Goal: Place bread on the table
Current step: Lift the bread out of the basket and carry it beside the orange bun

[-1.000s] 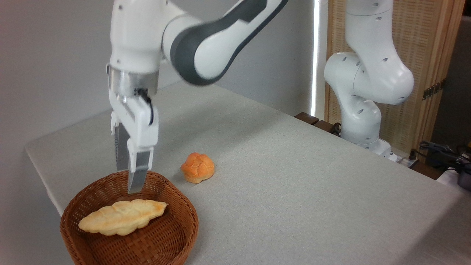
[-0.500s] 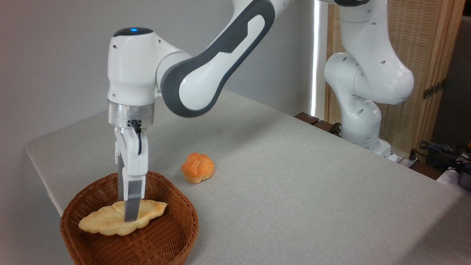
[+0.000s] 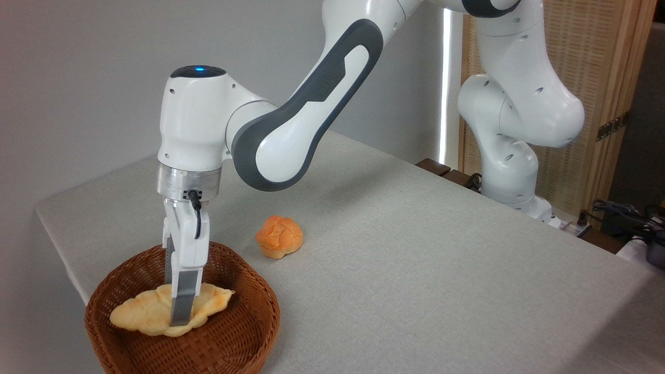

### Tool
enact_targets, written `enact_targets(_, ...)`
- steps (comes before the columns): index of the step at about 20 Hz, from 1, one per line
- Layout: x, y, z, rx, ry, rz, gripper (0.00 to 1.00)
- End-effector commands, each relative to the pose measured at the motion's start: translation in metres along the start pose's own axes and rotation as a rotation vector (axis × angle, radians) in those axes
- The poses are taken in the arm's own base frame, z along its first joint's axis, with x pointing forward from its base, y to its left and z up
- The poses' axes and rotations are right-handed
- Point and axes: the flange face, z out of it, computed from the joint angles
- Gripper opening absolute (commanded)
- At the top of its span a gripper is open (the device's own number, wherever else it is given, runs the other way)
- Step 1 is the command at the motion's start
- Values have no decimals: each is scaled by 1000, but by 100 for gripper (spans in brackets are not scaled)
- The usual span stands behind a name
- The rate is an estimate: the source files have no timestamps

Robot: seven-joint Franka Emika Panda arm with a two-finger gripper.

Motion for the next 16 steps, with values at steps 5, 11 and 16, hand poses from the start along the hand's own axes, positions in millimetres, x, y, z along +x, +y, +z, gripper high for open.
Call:
enact_targets(5,2,2,0,11,9,12,23)
enact_targets(11,13,-15,-63,55,75,-50,19)
enact_targets(16,-14,-11,-134,-64,-30,-119,19)
